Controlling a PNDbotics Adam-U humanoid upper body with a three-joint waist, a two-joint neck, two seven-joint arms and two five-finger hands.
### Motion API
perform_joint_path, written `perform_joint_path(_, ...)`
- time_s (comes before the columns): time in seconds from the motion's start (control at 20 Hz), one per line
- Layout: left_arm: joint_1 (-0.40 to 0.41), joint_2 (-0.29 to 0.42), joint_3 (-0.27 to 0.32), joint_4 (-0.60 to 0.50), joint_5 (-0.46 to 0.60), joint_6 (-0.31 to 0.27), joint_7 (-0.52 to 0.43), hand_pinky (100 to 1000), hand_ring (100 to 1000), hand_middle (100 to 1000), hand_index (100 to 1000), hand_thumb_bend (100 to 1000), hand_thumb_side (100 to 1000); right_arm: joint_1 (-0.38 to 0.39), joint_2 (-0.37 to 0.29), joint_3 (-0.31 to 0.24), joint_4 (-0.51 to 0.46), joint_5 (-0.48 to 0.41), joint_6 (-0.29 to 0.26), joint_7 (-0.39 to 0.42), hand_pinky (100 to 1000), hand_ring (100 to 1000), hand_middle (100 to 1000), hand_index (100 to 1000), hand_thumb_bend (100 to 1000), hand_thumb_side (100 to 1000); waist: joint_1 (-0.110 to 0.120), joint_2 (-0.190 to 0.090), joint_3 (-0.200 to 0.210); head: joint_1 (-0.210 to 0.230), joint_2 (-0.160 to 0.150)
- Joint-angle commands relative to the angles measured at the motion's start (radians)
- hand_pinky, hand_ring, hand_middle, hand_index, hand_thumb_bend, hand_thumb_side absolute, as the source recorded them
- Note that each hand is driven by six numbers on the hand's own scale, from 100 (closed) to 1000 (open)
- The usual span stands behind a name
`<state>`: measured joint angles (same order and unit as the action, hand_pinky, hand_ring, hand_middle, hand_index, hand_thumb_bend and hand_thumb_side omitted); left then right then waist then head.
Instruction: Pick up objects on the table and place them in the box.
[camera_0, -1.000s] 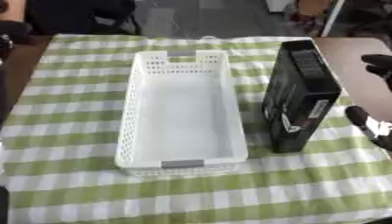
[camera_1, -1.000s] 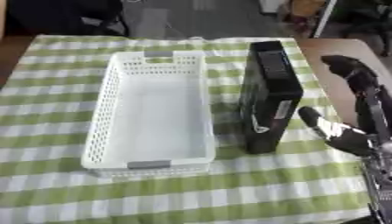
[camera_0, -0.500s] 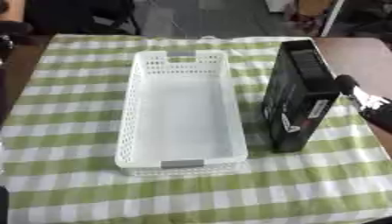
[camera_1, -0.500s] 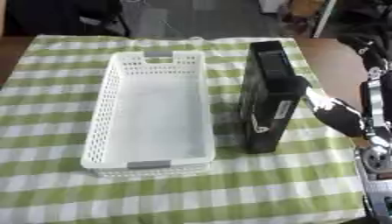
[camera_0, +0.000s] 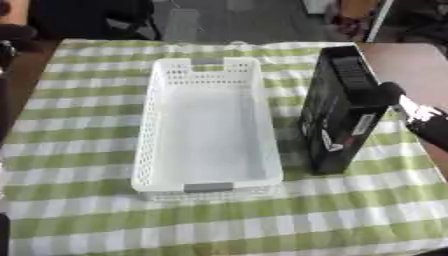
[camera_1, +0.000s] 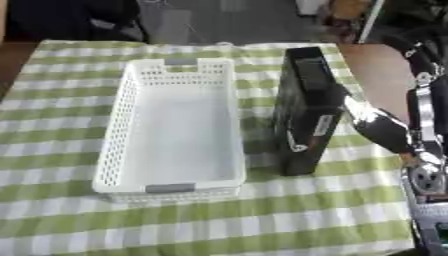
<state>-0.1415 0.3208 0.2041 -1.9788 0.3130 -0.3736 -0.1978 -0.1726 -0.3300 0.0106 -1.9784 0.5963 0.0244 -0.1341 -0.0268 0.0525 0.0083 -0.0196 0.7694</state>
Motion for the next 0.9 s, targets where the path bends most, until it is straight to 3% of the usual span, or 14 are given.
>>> perform_joint_path(0.05, -0.004, 0.017, 0.003, -0.021, 0.005, 0.002, -0.003, 646, 661, 771, 802, 597, 764, -0.024, 0.010, 0.009, -0.022, 0.013, 0.009, 0.000, 916, 919, 811, 863, 684, 649, 0.000, -0.012, 0.000, -0.012, 0.001)
perform_joint_path(0.45, -0.006, 0.016, 0.000, -0.021, 0.005, 0.007, -0.008, 647, 661, 772, 801, 595, 766, -0.048, 0.057, 0.060, -0.022, 0.060, 0.005, -0.006, 944, 938, 818, 856, 680, 647, -0.002, -0.012, 0.003, -0.018, 0.001)
perform_joint_path(0.9, -0.007, 0.016, -0.001, -0.021, 0.008, 0.009, -0.011, 647, 661, 773, 800, 597, 766, -0.054, 0.067, 0.071, -0.022, 0.088, 0.006, -0.013, 936, 936, 816, 850, 674, 642, -0.003, -0.012, 0.005, -0.021, -0.001)
